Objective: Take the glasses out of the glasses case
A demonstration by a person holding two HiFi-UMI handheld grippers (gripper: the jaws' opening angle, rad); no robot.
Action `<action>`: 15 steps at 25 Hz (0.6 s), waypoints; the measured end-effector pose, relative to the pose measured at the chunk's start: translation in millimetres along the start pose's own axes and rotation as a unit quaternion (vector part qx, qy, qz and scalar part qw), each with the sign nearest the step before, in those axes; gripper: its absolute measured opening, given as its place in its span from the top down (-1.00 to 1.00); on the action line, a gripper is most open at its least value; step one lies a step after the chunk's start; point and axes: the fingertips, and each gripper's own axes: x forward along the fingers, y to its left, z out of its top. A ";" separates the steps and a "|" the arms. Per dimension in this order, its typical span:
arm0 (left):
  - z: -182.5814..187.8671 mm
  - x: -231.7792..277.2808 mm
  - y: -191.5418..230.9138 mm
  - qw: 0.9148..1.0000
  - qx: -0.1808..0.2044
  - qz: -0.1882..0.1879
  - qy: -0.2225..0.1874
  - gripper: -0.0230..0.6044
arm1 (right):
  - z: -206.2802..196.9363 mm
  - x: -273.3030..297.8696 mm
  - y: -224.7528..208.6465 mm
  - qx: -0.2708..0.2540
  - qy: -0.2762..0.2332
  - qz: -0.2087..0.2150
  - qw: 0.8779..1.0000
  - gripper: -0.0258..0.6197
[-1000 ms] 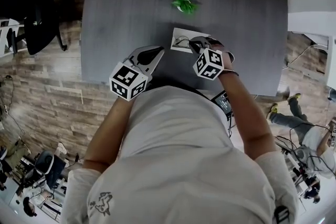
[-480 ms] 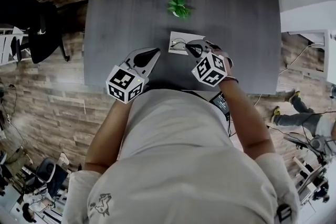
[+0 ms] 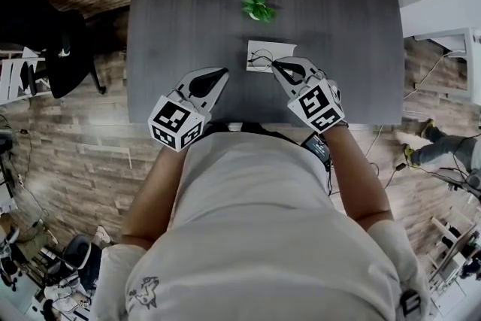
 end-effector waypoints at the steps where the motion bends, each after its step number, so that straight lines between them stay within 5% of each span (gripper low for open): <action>1: 1.2 -2.5 -1.4 1.000 0.005 -0.007 0.000 0.89 | 3.0 -2.6 1.9 0.003 -0.003 -0.007 1.000 0.88; 15: 6.8 -76.1 9.0 0.994 0.051 -0.100 -0.010 0.89 | 50.0 -12.6 64.3 0.070 -0.028 -0.116 0.990 0.88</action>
